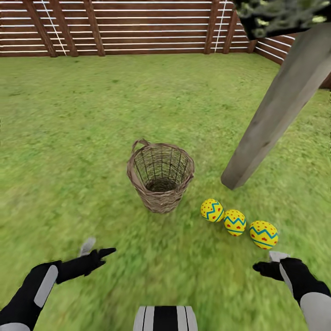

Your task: Take the three Easter eggs out of the wicker basket on the lawn in the garden, then place them on the lawn next to a single tree (choose any tree) so that all three eggs are next to the same tree and none are left in the basket.

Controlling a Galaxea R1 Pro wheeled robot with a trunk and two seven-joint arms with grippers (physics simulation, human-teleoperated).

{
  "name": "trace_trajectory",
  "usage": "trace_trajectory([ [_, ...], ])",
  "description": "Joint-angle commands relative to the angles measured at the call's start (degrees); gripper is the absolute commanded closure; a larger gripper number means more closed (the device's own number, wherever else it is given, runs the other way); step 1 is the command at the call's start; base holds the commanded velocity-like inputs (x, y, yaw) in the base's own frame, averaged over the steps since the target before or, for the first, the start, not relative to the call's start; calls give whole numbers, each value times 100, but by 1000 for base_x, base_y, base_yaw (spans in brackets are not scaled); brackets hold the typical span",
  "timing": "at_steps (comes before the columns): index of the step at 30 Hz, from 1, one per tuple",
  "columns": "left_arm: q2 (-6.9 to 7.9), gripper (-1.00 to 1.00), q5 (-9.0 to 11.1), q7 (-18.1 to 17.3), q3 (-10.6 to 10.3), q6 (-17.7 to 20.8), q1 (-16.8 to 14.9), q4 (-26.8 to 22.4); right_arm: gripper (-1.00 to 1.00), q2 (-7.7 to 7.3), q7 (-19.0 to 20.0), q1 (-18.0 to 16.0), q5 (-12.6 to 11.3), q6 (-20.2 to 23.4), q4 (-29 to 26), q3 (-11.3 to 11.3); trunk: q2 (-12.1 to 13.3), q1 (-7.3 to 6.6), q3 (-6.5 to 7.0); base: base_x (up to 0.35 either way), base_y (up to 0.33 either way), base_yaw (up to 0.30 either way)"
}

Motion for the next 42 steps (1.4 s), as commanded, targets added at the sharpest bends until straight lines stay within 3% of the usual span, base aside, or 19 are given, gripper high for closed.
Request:
trace_trajectory([
  [1, -13, -100, -283, -26, 10, -59, -3, 337, -100, 3, 45, 12, 69, -153, 382, 195, 0, -4, 20, 0, 0, 0],
  [3, -21, -100, -638, -28, 14, -427, -2, 898, -100, 7, 39, 24, 78, -668, 1079, 477, 3, -9, 64, 0, 0, 0],
  [5, -26, -100, -747, -27, 12, -876, -3, 1544, -100, 32, 33, 34, 104, -1477, 1810, 577, 5, -14, 108, 0, 0, 0],
  [8, -31, -100, -774, -21, 10, -1040, -3, 1832, -100, 92, -7, 36, 163, -1892, 2156, 599, 9, -22, 175, 0, 0, 0],
  [13, -40, -100, -782, -21, 10, -1097, -3, 2081, -100, 170, -23, 90, 172, -2045, 2419, 606, 16, -34, 285, 0, 0, 0],
  [16, -129, -100, -792, -14, 10, -1102, 0, 2114, -100, 181, -29, 143, 171, -2058, 2580, 607, 20, -42, 352, 0, 0, 0],
  [19, -181, -100, -954, -12, 10, -1111, -3, 2381, -100, 186, -25, 284, 173, -2061, 2837, 607, 24, -50, 418, 0, 0, 0],
  [24, -183, -100, -1011, -13, 10, -1617, -3, 2810, -100, 200, -23, 527, 183, -2140, 2937, 607, 31, -63, 529, 0, 0, 0],
  [25, -178, -100, -1019, -14, 10, -1773, -2, 3078, -100, 213, -29, 703, 173, -2521, 2959, 607, 32, -65, 551, 0, 0, 0],
  [29, -168, -100, -1020, -12, 10, -1868, -3, 3359, -100, 250, -31, 997, 128, -2986, 2964, 606, 37, -76, 640, 0, 0, 0],
  [32, -167, -100, -1027, -12, 10, -2097, -3, 3561, -100, 320, -31, 1063, 121, -3052, 2964, 603, 41, -83, 706, 0, 0, 0],
  [42, -162, -100, -1232, -9, 10, -2257, -1, 3909, -100, 335, -31, 1139, 135, -3073, 2964, 599, 55, -109, 928, 0, 0, 0],
])
